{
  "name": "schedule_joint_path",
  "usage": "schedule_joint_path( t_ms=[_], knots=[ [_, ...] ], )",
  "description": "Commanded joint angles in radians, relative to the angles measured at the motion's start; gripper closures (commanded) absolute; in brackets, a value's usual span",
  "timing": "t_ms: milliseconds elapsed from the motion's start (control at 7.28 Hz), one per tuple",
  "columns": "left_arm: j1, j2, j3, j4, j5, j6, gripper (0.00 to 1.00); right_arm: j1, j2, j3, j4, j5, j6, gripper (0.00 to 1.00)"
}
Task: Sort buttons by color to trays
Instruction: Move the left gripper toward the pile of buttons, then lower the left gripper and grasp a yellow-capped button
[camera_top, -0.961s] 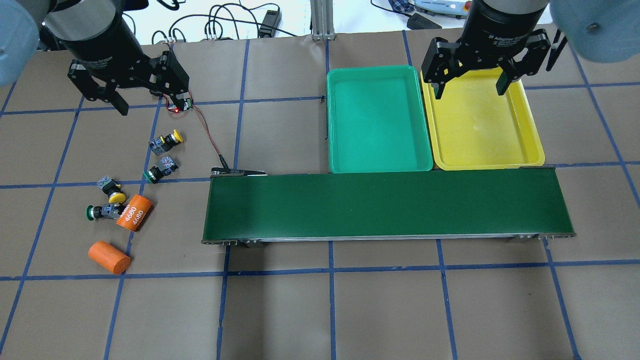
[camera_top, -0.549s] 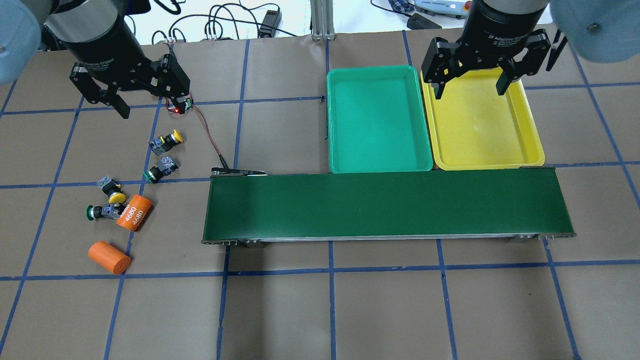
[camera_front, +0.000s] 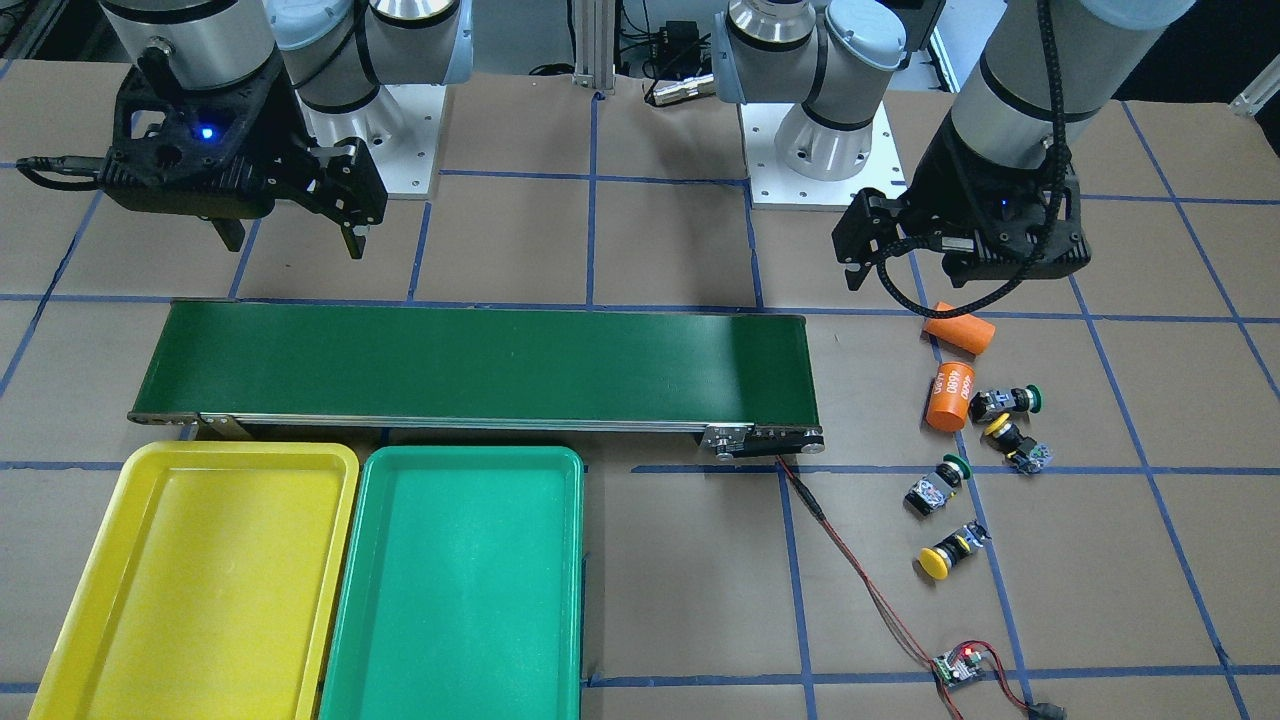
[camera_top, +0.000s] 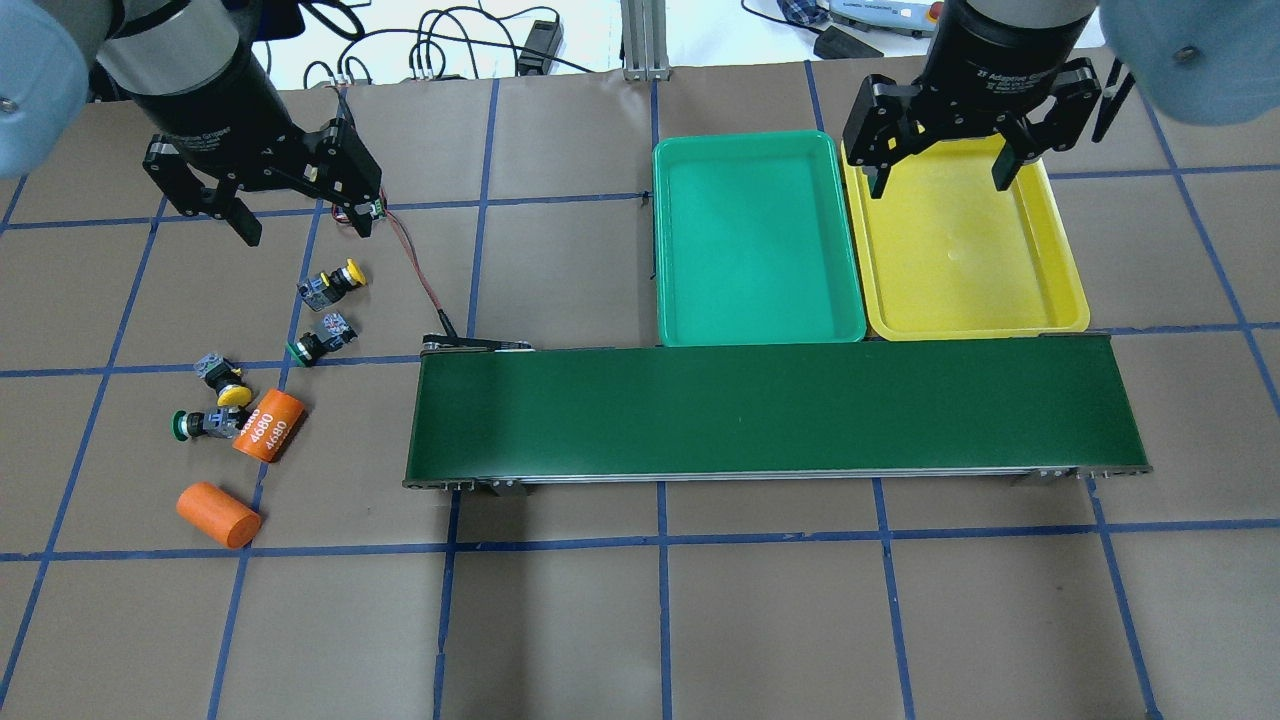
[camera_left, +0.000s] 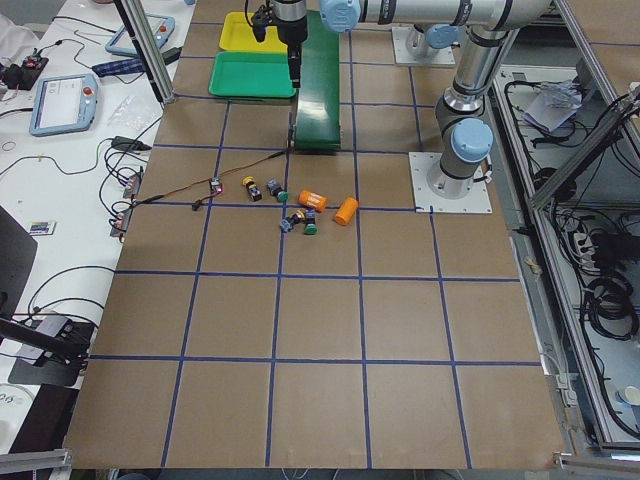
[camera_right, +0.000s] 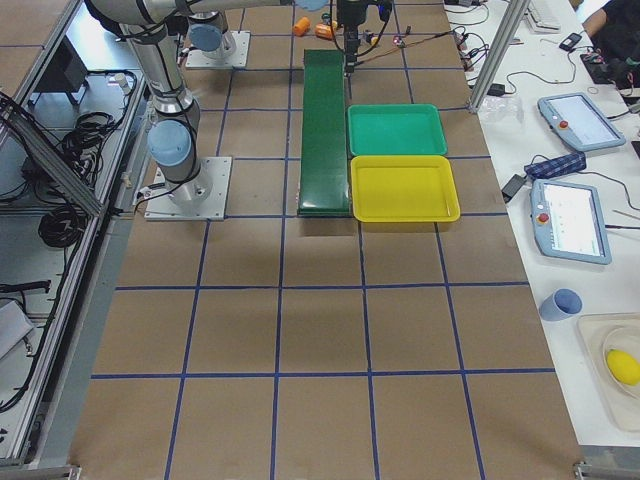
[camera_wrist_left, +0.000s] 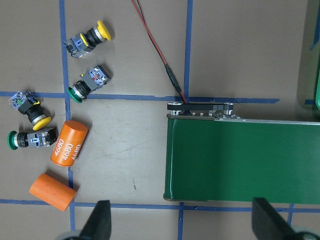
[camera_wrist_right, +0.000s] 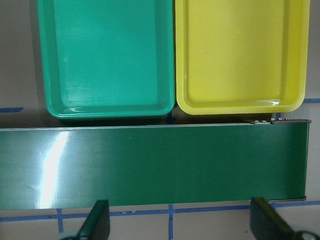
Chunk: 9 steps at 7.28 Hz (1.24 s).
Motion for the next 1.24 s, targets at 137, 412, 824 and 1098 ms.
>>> schedule_joint_path(
  t_ms=[137,412,824,1098],
  knots=[
    [0.002,-0.021,-0.009,-0.006,0.004,0.050,0.00,0.000,0.000,0.000,0.000,0.000,-0.001,0.00],
    [0.045,0.012,-0.082,0.006,0.001,0.159,0.00,0.000,0.000,0.000,0.000,0.000,-0.001,0.00],
    [0.276,-0.029,-0.141,0.101,-0.025,0.251,0.00,0.000,0.002,0.000,0.003,-0.002,-0.005,0.00],
    [0.385,-0.071,-0.142,0.176,-0.015,0.215,0.00,0.000,0.002,0.000,0.005,-0.005,-0.007,0.00]
  ],
)
